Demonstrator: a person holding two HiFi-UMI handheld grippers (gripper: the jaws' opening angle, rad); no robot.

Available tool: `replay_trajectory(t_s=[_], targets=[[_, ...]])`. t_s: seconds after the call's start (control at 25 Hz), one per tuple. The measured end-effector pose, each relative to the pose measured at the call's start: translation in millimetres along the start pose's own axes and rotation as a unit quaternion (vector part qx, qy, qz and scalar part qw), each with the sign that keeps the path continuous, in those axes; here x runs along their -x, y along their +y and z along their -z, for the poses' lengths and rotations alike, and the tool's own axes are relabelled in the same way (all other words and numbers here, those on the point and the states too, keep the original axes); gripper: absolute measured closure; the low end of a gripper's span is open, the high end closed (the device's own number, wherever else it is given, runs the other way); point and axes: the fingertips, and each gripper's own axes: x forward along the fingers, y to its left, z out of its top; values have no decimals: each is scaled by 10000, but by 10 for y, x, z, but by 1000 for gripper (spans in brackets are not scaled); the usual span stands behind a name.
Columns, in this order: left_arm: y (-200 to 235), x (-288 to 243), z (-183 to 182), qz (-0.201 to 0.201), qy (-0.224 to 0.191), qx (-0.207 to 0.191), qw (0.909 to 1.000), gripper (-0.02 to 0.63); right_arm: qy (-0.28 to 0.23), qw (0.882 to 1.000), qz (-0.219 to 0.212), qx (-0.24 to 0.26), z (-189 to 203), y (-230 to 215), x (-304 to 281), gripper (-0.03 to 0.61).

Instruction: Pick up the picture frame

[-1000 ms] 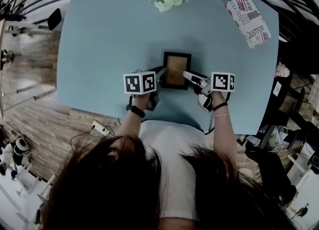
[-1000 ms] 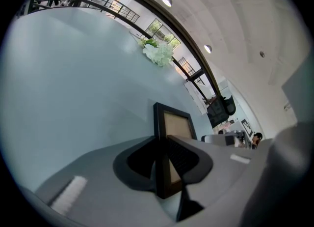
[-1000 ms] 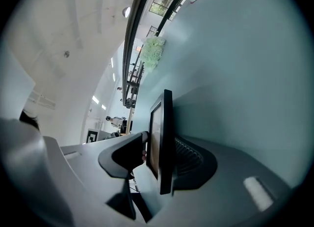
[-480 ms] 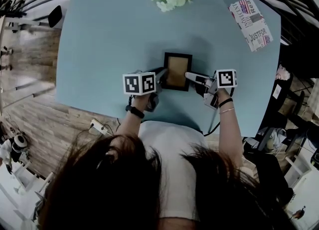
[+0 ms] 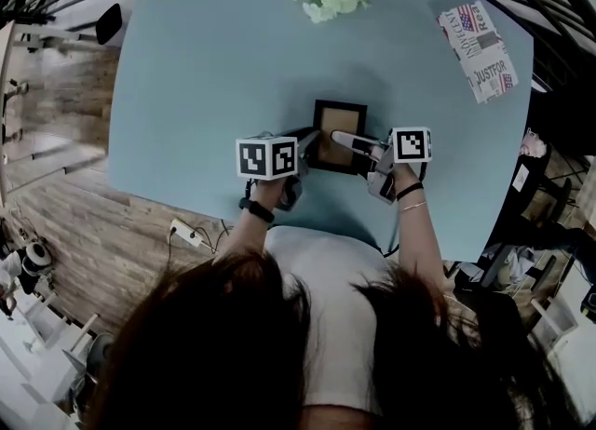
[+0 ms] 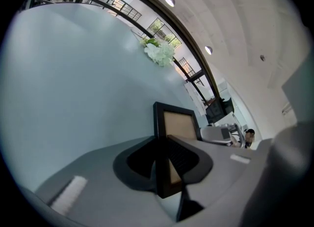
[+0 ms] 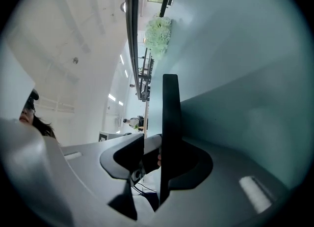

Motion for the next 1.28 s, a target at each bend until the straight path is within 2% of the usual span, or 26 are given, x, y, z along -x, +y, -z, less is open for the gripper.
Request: replay_trajectory(t_s=[0.12, 0.24, 0.4, 0.52, 0.88, 1.28], targets=[[-2, 1, -12, 25, 3, 14, 10000, 479, -61, 9999, 104, -88, 8, -17, -16, 459], [-4, -2, -3, 42, 13, 42, 10000, 479, -172, 9988, 453, -60, 4, -112, 6, 565], [-5, -3, 0, 73, 13, 75, 9999, 479, -309, 9970, 680, -193, 24, -171, 61, 566], [-4, 1, -12, 95, 2, 85, 9999, 479, -358, 9980, 515, -76, 6, -127, 37, 566], [-24, 41, -26, 101, -97, 28, 9999, 477, -377, 9980, 504, 46, 9, -56, 33, 568], [-234, 234, -170, 255, -556, -126, 9980, 479, -612, 9961, 532, 355, -28, 137, 130, 568]])
